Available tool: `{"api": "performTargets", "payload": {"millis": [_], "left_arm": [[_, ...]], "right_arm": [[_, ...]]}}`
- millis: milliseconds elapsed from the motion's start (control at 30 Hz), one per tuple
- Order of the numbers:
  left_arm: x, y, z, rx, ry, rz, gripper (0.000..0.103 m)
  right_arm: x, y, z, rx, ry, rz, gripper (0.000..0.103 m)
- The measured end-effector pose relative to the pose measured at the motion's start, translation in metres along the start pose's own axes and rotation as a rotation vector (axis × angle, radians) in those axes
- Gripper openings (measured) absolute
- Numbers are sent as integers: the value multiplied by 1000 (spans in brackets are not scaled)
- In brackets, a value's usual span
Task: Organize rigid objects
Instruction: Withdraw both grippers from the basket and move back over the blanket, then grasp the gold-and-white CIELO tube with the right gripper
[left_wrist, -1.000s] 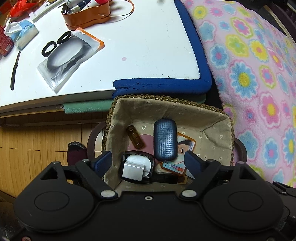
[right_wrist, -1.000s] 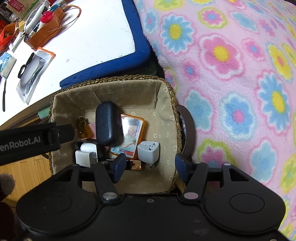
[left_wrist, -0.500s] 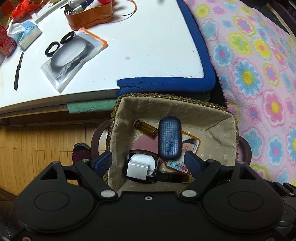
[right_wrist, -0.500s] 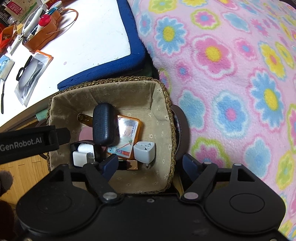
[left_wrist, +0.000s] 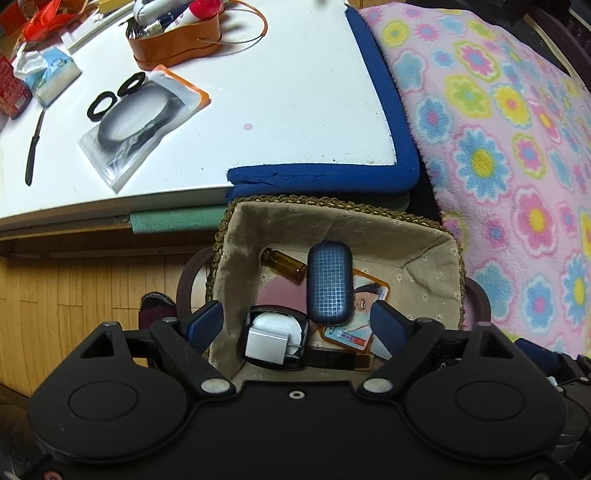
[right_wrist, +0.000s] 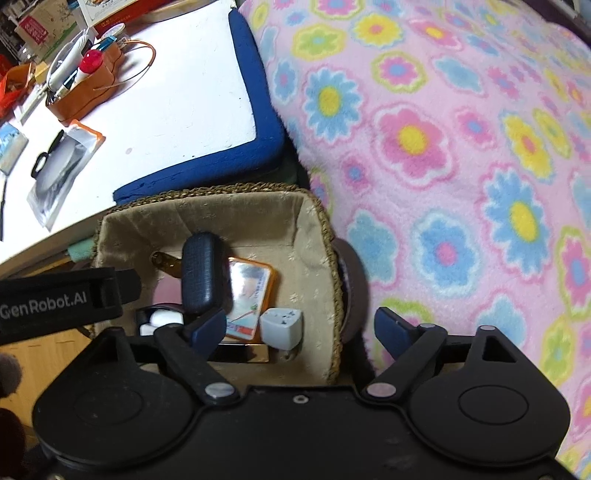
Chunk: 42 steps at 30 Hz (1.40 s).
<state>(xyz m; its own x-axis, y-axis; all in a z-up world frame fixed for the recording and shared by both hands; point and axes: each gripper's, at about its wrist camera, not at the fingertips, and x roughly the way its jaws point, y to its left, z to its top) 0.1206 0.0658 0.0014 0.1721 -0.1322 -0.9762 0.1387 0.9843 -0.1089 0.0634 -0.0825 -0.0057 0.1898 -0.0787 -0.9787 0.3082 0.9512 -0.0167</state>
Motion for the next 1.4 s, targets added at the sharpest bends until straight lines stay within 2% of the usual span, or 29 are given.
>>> {"api": "performTargets", "payload": {"millis": [133,200,433,533,600,767,967,1233,1400], "left_arm": [[-1,-1,-1,0,-5,8,84],[-1,-1,-1,1,-6,14,84],[-1,-1,0,8,-8,12,84],[0,-1,0,9,2,-5,84],[0,-3,-1,21,4,-14,84],[2,-16,-7,85,1,24,84],[-1,-28,-14,141,-17,52,84],[-5,-42,-20,187,-34,73,84],[-5,-51,-25,228,-42,94,84]], "right_arm": [[-1,3,-1,-21,-10,-41,94],[0,4,0,-20,-9,-35,102],[-2,2,0,-5,17,-13,102],[-6,-1,-1,3,18,3,102],[-10,-4,-3,4,16,-1,94],[-22,-26,-14,37,14,12,91],[-40,-92,-32,140,-15,-44,91],[-65,-220,-49,376,-70,-199,91],[-81,-296,-47,522,-107,-280,92]]}}
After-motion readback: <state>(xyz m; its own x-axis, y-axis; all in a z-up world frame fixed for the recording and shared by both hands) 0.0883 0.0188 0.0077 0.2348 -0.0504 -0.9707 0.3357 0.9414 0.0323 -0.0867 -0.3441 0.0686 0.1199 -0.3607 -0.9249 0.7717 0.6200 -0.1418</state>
